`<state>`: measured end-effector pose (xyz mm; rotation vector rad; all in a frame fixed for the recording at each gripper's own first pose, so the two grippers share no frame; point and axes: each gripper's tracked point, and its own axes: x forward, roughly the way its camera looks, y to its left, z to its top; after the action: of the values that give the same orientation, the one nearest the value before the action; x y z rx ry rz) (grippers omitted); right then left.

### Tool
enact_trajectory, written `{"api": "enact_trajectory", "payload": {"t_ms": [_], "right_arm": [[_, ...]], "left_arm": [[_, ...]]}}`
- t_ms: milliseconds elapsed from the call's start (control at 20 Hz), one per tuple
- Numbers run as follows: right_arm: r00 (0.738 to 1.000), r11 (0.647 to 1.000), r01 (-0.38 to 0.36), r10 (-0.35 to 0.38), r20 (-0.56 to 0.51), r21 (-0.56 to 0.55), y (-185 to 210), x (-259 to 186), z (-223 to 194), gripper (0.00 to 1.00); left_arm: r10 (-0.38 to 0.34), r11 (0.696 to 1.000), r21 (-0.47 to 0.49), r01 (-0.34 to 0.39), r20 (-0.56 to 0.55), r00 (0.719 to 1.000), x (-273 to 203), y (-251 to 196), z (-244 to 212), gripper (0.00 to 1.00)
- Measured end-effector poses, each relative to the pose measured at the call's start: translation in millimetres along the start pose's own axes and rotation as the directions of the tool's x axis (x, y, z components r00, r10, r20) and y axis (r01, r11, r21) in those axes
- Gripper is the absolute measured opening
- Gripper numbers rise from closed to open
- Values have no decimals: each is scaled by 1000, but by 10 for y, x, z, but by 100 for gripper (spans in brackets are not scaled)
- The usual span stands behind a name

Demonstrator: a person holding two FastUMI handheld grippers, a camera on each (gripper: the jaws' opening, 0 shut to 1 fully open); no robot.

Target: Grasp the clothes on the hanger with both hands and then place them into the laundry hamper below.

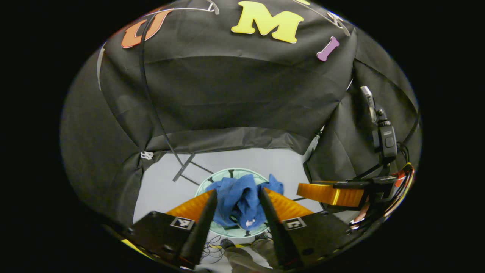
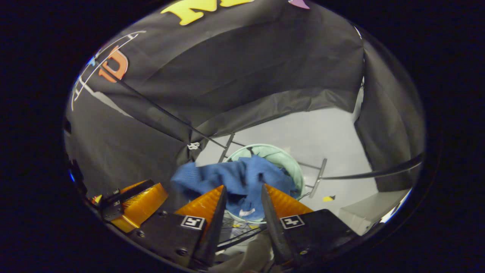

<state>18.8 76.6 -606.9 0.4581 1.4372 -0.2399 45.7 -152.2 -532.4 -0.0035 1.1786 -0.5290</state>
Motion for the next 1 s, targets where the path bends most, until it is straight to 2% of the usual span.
{"api": "enact_trajectory", "payload": {"t_ms": [50,100,150,200,350,500,650,900,1000], "right_arm": [[999,999,21,-20,36,-34,-6,-73,33,70],[997,998,33,-29,69,-55,25,-152,52,75],[994,996,45,-37,107,-71,79,-253,91,76],[989,995,53,-41,143,-84,108,-393,133,75],[968,992,92,-68,243,-88,125,-919,183,77],[929,988,133,-99,355,-72,227,-1385,165,76],[893,986,162,-132,430,-33,256,-1668,130,99],[828,977,212,-169,534,-19,212,-2212,137,99],[801,973,230,-170,574,-34,191,-2395,142,99]], "left_arm": [[3,1000,4,-3,8,1000,-53,47,12,75],[7,1000,10,-8,23,1000,-131,89,40,88],[12,1000,16,-13,42,999,-211,113,100,96],[15,1000,23,-16,62,998,-298,137,150,89],[12,999,44,-17,121,993,-587,181,333,92],[9,997,73,-22,169,986,-867,238,483,95],[-5,995,100,-18,226,974,-1084,213,655,96],[0,993,108,-40,343,939,-1653,252,908,96],[9,993,104,-54,388,921,-1877,258,973,100]]}}
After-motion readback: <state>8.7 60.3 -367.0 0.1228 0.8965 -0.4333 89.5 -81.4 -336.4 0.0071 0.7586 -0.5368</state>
